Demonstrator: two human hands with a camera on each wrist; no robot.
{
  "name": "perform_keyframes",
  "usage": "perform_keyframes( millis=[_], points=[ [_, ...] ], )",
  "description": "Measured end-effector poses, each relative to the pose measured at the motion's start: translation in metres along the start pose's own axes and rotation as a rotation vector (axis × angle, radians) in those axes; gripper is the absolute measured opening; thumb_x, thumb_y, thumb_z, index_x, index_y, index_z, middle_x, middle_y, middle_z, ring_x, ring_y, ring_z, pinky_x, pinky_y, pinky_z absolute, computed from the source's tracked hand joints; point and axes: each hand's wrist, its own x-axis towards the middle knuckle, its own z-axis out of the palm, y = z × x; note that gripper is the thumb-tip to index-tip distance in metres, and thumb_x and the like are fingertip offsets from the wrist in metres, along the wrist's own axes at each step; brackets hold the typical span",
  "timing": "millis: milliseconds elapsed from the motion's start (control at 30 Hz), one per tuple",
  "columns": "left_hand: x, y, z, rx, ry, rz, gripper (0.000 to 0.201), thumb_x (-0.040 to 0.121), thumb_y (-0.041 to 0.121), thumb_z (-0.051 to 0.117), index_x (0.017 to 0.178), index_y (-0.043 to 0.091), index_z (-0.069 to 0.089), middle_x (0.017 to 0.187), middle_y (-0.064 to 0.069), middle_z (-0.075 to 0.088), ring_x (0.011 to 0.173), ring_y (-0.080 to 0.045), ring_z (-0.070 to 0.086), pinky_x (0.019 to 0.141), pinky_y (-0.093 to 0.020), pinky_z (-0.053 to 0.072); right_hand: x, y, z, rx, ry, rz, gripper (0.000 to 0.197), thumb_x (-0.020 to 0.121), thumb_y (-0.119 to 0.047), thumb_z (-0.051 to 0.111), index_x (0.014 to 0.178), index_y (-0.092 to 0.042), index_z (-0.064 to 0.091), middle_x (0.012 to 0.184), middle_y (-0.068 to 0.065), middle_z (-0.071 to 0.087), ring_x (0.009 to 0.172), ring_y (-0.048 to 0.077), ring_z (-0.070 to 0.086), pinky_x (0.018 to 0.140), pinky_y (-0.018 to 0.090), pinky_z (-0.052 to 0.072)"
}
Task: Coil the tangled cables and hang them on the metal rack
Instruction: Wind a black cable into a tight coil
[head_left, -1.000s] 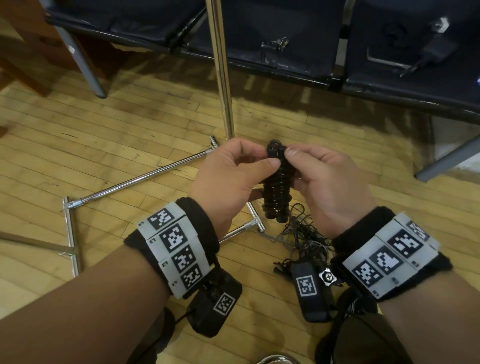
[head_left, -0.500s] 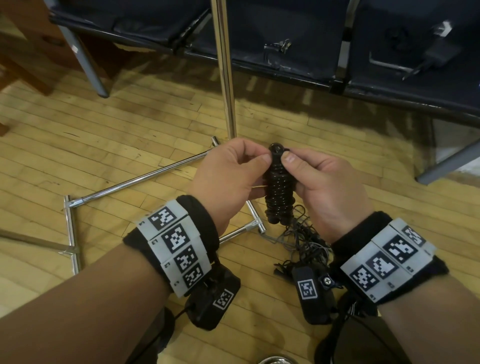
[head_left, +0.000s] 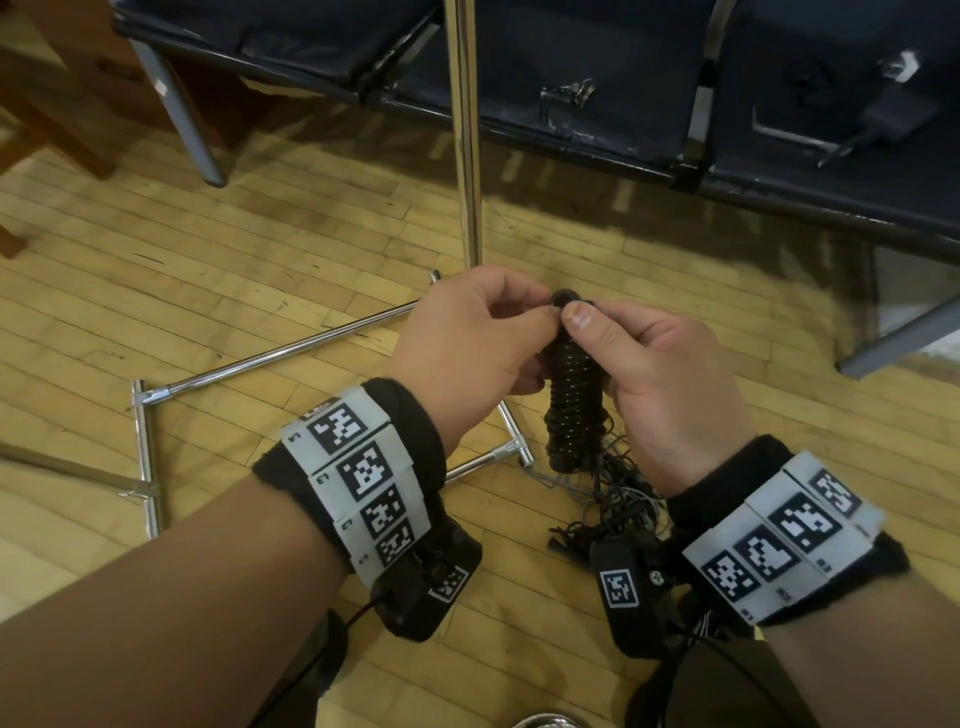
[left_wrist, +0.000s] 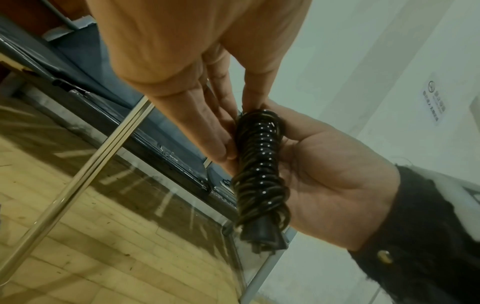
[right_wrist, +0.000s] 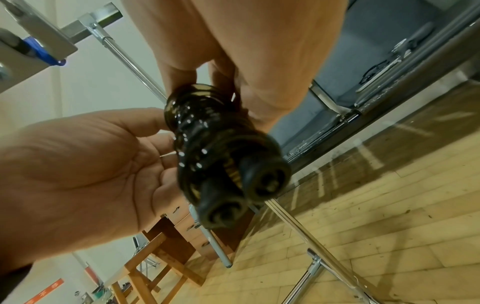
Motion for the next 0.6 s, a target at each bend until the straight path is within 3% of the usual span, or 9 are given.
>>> perform_keyframes(
  millis=[133, 233, 300, 400, 600],
  points=[
    [0.0011, -0.0008, -0.0005, -0.066, -0.007, -0.026, 0.005, 0.096, 0.017, 0.077, 0.101, 0.016, 0.077, 0.092, -0.008, 0.079, 0.078, -0.025, 0.078, 0.071, -0.043, 0.068, -0.0018, -0.0015, 0.0058, -0.082, 0.068, -0.036, 0.023, 0.101, -0.036, 0.062, 0.102, -0.022, 0.081, 0.094, -0.002, 0.08, 0.091, 0.015, 0.075, 0.08, 0.029, 0.061],
    [0.0018, -0.0013, 0.0002, -0.138, -0.012, -0.049, 0.007, 0.096, 0.015, 0.077, 0.103, 0.013, 0.076, 0.099, -0.014, 0.078, 0.082, -0.03, 0.079, 0.068, -0.039, 0.066, -0.0007, -0.0008, 0.009, -0.138, 0.117, -0.057, 0.022, 0.101, -0.037, 0.061, 0.107, -0.024, 0.078, 0.095, -0.005, 0.079, 0.092, 0.013, 0.074, 0.083, 0.034, 0.06],
    [0.0019, -0.0023, 0.0002, -0.171, -0.019, -0.063, 0.007, 0.097, 0.013, 0.076, 0.104, 0.012, 0.075, 0.096, -0.011, 0.078, 0.08, -0.026, 0.079, 0.068, -0.035, 0.064, 0.0007, -0.0007, 0.0097, -0.105, 0.154, -0.039, 0.02, 0.101, -0.032, 0.063, 0.115, -0.023, 0.074, 0.097, -0.005, 0.078, 0.092, 0.012, 0.074, 0.082, 0.035, 0.061],
    [0.0017, -0.0044, -0.0007, -0.183, -0.035, -0.066, 0.009, 0.097, 0.011, 0.075, 0.106, 0.012, 0.074, 0.093, -0.006, 0.078, 0.082, -0.021, 0.079, 0.071, -0.035, 0.065, 0.0021, -0.0007, 0.0079, -0.143, 0.16, -0.051, 0.017, 0.101, -0.029, 0.062, 0.107, -0.024, 0.077, 0.096, -0.006, 0.078, 0.092, 0.011, 0.073, 0.083, 0.037, 0.062],
    [0.003, -0.0051, -0.0053, -0.205, -0.027, -0.061, 0.012, 0.098, 0.005, 0.072, 0.109, 0.005, 0.076, 0.096, -0.012, 0.081, 0.085, -0.023, 0.08, 0.074, -0.031, 0.064, 0.0019, -0.0008, 0.0098, -0.107, 0.156, -0.054, 0.015, 0.098, -0.027, 0.066, 0.103, -0.023, 0.08, 0.096, -0.002, 0.079, 0.094, 0.019, 0.074, 0.088, 0.054, 0.06]
  ],
)
